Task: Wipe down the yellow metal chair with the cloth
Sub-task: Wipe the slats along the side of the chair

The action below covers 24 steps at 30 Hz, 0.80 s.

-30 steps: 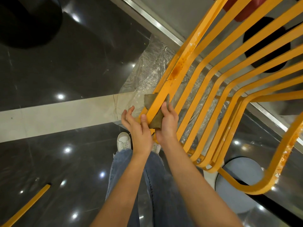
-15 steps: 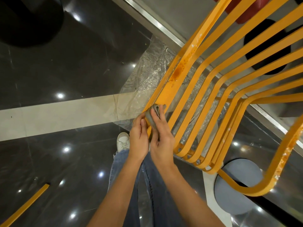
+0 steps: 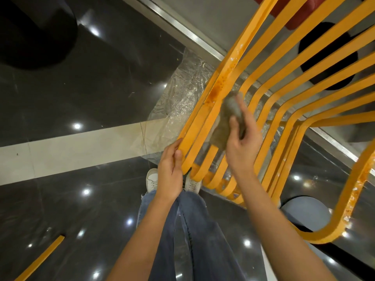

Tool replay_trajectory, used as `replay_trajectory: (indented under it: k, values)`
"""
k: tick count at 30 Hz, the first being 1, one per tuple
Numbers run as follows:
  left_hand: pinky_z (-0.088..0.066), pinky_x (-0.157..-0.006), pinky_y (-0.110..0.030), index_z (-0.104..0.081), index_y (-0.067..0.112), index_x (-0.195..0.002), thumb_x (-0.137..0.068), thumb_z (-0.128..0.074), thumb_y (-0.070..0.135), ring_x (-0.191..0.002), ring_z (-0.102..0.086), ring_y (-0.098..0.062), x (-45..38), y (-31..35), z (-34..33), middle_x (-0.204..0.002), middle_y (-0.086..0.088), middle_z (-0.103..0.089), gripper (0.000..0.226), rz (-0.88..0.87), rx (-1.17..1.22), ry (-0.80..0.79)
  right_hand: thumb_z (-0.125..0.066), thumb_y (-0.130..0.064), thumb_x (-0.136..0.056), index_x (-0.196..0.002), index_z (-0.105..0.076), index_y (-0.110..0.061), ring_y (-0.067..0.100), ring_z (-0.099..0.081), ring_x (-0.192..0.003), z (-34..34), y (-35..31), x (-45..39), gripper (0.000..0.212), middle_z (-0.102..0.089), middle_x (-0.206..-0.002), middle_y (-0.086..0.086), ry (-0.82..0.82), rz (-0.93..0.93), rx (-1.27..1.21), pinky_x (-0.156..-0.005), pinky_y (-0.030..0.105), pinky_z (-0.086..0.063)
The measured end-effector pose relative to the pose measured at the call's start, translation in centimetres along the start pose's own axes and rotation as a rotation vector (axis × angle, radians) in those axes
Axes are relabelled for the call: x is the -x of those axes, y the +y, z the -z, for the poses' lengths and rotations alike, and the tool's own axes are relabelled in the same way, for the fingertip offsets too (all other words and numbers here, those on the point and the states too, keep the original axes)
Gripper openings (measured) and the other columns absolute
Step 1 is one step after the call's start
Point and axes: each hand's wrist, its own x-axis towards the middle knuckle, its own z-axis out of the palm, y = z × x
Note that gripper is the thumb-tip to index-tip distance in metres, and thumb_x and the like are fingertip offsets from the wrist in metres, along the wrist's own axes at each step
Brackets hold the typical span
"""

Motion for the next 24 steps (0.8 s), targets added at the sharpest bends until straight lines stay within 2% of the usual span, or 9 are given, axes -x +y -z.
replay_trajectory:
  k: [2, 4, 6, 9, 12, 16, 18, 21, 24]
  values:
    - [-0.040, -0.111, -0.044, -0.047, 0.016, -0.141, -0.105, -0.035, 0.032, -0.130, -0.049, -0.011, -0.8, 1.2, -0.7, -0.138, 0.001, -0.054, 0.042, -0.028, -0.021, -0.012, -0.049, -0.001, -0.100, -0.148, -0.033, 0.006, -0.013, -0.049, -0.124, 0.6, -0.3, -3.6, 0.050, -0.046, -0.141, -0.002, 0.010, 0.084, 0.108, -0.099, 0.009, -0.041]
    - [-0.039, -0.111, -0.044, -0.044, 0.017, -0.143, -0.106, -0.035, 0.025, -0.132, -0.046, -0.012, -1.9, 2.5, -1.8, -0.142, 0.000, -0.051, 0.040, -0.055, -0.065, -0.007, -0.049, -0.007, -0.102, -0.150, -0.029, 0.004, -0.007, -0.058, -0.108, 0.1, 0.1, -6.7, 0.053, -0.054, -0.133, 0.000, -0.107, 0.122, 0.221, -0.086, -0.001, -0.038]
    - [-0.039, -0.110, -0.047, -0.043, 0.018, -0.144, -0.105, -0.035, 0.017, -0.130, -0.046, -0.014, -2.8, 3.2, -2.6, -0.141, 0.002, -0.050, 0.039, -0.071, -0.123, 0.013, -0.048, -0.011, -0.102, -0.150, -0.035, -0.005, 0.014, -0.061, -0.117, -0.8, 1.2, -8.5, 0.050, -0.057, -0.138, 0.010, -0.263, 0.123, 0.312, -0.100, 0.012, -0.041]
    - [-0.038, -0.109, -0.050, -0.042, 0.019, -0.144, -0.104, -0.035, 0.014, -0.125, -0.047, -0.012, -3.1, 3.2, -2.9, -0.133, 0.008, -0.049, 0.041, -0.073, -0.168, 0.027, -0.047, -0.001, -0.101, -0.144, -0.046, -0.006, 0.027, -0.031, -0.146, -1.8, 3.4, -7.0, 0.043, -0.044, -0.152, 0.014, -0.478, 0.248, 0.342, -0.123, 0.046, -0.022]
    - [-0.039, -0.108, -0.051, -0.045, 0.018, -0.143, -0.104, -0.036, 0.016, -0.124, -0.048, -0.013, -3.0, 3.0, -2.6, -0.128, 0.013, -0.047, 0.040, -0.084, -0.148, 0.026, -0.048, 0.006, -0.098, -0.141, -0.049, -0.003, 0.022, -0.025, -0.147, -0.2, 4.6, -5.0, 0.043, -0.045, -0.151, 0.014, -0.640, 0.423, 0.388, -0.125, 0.035, -0.013]
    - [-0.038, -0.109, -0.050, -0.044, 0.021, -0.143, -0.104, -0.037, 0.016, -0.125, -0.048, -0.011, -3.0, 2.9, -2.6, -0.129, 0.014, -0.048, 0.040, -0.073, -0.150, 0.021, -0.050, 0.015, -0.091, -0.139, -0.052, -0.005, 0.030, -0.023, -0.149, -1.1, 4.3, -9.6, 0.052, -0.044, -0.151, 0.014, -0.401, 0.301, 0.449, -0.123, 0.025, -0.003]
    - [-0.038, -0.111, -0.047, -0.044, 0.021, -0.143, -0.105, -0.036, 0.019, -0.125, -0.048, -0.006, -2.9, 2.9, -2.5, -0.131, 0.013, -0.049, 0.039, -0.074, -0.156, 0.022, -0.045, 0.023, -0.085, -0.137, -0.054, -0.005, 0.032, -0.023, -0.149, -2.4, 3.3, -9.0, 0.060, -0.046, -0.150, 0.014, -0.418, 0.319, 0.467, -0.122, 0.024, 0.000]
    - [-0.038, -0.108, -0.026, -0.045, 0.016, -0.143, -0.105, -0.036, 0.021, -0.116, -0.043, 0.016, -2.8, 3.0, -2.4, -0.132, 0.010, -0.051, 0.039, -0.098, -0.157, 0.023, -0.042, 0.025, -0.086, -0.135, -0.056, -0.003, 0.029, -0.027, -0.147, -1.7, 4.0, -4.6, 0.059, -0.051, -0.146, 0.014, -0.607, 0.467, 0.384, -0.125, 0.036, -0.009]
    - [-0.036, -0.101, -0.010, -0.045, 0.013, -0.142, -0.105, -0.037, 0.021, -0.113, -0.042, 0.021, -2.8, 3.3, -2.3, -0.135, 0.007, -0.051, 0.039, -0.095, -0.142, 0.008, -0.041, 0.024, -0.087, -0.134, -0.058, -0.003, 0.030, -0.033, -0.146, -1.0, 4.6, -5.8, 0.057, -0.055, -0.142, 0.013, -0.572, 0.422, 0.351, -0.124, 0.041, -0.017]
